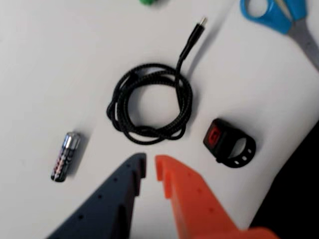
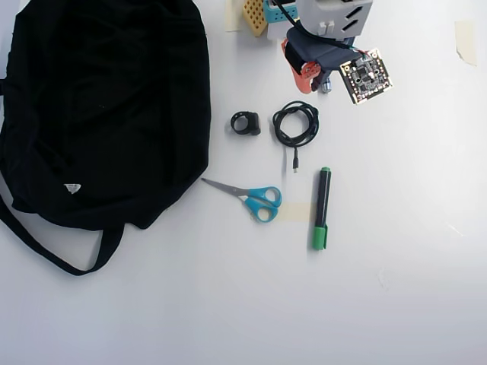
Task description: Put the cable into the black bag
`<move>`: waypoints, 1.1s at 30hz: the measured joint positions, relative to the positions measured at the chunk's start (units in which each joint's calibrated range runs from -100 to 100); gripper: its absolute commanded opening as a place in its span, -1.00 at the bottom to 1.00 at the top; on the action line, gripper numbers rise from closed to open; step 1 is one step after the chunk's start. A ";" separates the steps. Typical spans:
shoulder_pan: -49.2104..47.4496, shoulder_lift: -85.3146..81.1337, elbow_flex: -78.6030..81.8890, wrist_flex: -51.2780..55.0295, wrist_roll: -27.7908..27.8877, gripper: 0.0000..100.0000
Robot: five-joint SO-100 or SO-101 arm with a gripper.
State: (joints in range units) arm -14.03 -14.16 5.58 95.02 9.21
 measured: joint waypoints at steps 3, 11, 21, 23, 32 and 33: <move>0.00 0.00 1.97 0.09 1.86 -0.94; 0.00 0.00 4.87 0.09 4.64 -0.94; 0.00 0.00 9.51 -6.18 5.62 -0.46; 0.00 0.00 11.24 -7.47 5.81 -0.37; 0.00 0.00 18.47 -14.51 6.84 -0.27; 0.00 0.00 19.42 -15.71 6.94 -0.27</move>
State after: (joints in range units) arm -14.03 -14.16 25.00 79.30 16.14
